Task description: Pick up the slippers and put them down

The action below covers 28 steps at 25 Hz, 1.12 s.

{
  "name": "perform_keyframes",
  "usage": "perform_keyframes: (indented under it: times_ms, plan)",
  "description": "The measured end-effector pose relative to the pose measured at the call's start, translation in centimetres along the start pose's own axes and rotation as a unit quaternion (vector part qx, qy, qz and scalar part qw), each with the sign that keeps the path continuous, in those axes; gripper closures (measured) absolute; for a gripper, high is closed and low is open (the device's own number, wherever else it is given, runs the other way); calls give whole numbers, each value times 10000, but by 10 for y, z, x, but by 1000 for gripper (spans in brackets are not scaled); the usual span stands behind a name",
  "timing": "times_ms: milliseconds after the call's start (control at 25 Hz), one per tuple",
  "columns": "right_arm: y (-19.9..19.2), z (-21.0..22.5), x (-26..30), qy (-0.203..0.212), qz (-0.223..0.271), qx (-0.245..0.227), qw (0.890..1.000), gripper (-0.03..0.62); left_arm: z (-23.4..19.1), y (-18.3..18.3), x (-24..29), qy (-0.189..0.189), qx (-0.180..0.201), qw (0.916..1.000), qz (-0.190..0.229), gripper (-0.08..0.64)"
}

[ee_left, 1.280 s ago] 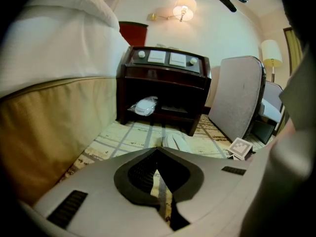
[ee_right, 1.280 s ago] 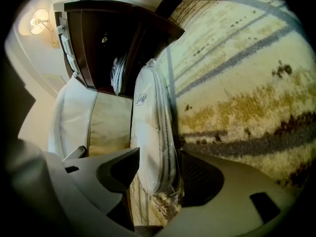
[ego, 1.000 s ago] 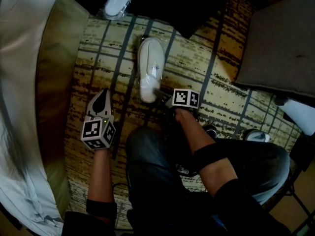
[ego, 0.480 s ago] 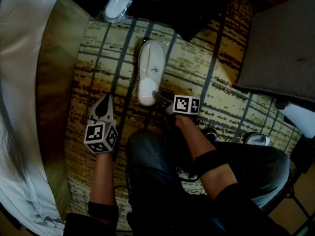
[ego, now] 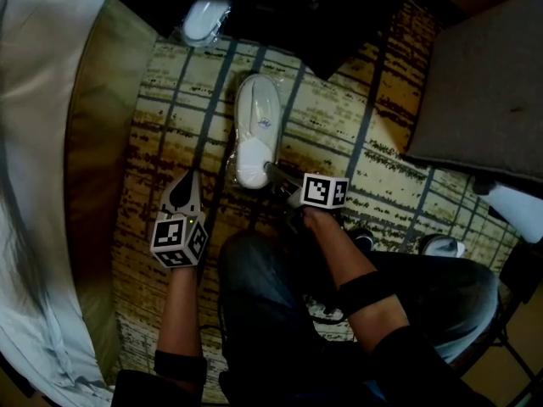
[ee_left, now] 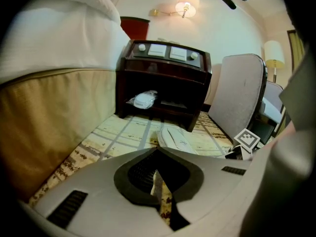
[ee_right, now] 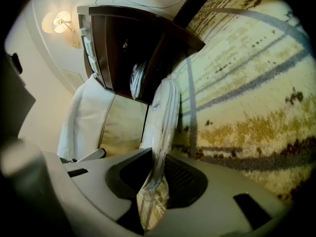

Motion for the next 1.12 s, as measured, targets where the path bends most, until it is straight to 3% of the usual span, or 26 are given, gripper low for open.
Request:
perform_keyframes:
  times_ms: [800,1120]
  plan:
    - [17,-20,-15,121,510,-35,9986,525,0,-5,3,-38,-29,10000,-22,559]
    - [35,-36,-22,189,698,-302,9969,525,3,-5,6,-54,-21,10000,-17,559]
Point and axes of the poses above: the fingertips, and each gripper's own axes: x forward along the fingers, z to its right, y out of its top, the point moved 1 cm from there along -x, backward along the fingers, and after that the axes turned 7 degrees about -x, right-handed, at the moved point
